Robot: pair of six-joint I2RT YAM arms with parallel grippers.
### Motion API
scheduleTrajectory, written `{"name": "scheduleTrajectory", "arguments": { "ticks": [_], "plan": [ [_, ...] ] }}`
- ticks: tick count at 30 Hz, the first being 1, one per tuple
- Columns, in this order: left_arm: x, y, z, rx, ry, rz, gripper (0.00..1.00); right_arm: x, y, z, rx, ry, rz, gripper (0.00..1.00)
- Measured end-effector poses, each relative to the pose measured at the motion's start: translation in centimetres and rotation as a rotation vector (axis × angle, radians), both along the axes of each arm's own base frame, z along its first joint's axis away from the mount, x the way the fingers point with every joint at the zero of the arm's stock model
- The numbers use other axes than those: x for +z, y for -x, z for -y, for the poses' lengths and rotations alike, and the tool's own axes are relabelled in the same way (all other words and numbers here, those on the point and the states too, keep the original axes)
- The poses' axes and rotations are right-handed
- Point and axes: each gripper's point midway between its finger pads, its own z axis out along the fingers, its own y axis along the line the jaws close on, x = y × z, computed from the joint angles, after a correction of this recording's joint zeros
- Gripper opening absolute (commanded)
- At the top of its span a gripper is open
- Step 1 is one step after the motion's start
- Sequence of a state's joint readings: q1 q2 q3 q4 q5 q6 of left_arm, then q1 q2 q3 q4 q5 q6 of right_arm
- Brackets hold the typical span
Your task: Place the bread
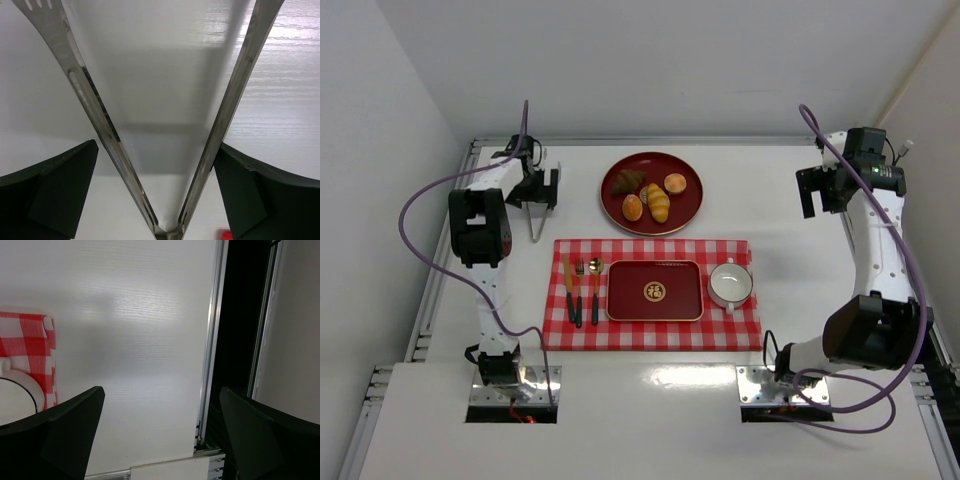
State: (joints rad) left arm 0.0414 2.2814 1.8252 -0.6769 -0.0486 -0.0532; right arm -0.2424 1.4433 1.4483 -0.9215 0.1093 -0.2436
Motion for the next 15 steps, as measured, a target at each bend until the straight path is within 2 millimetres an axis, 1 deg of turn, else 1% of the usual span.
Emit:
{"name": "scheduleTrajectory", "arguments": {
  "ticks": [1,3,5,7,12,13,14,15],
  "plan": [
    [-0.01,-0.03,-0.02,0.0,0.005,-0.001,0.95,0.0,0.03,0.09,-0.003,-0.001,0.0,0.98],
    [-0.13,-0.03,0.05,-0.003,0.021,-0.006,0.92,-0.02,0.06,0.1,-0.003,-0.002,-0.001,0.98],
    [-0.2,-0.03,0.15,-0.005,0.034,-0.009,0.83,-0.05,0.11,0.1,-0.003,-0.004,-0.003,0.98],
    [-0.3,-0.04,0.34,-0.01,0.046,-0.01,0.82,-0.07,0.19,0.26,-0.008,-0.005,-0.004,0.98],
    [-0.38,-0.08,0.46,-0.019,0.051,-0.02,0.68,-0.1,0.31,0.44,-0.014,-0.006,-0.006,0.98],
    [-0.44,-0.09,0.47,-0.021,0.052,-0.025,0.65,-0.1,0.33,0.48,-0.015,-0.007,-0.005,0.98],
    [-0.4,-0.15,0.49,-0.023,0.052,-0.027,0.53,-0.1,0.33,0.49,-0.015,-0.008,-0.005,0.98],
    [-0.4,-0.16,0.49,-0.022,0.053,-0.029,0.44,-0.1,0.35,0.54,-0.016,-0.009,-0.005,0.98]
  ]
}}
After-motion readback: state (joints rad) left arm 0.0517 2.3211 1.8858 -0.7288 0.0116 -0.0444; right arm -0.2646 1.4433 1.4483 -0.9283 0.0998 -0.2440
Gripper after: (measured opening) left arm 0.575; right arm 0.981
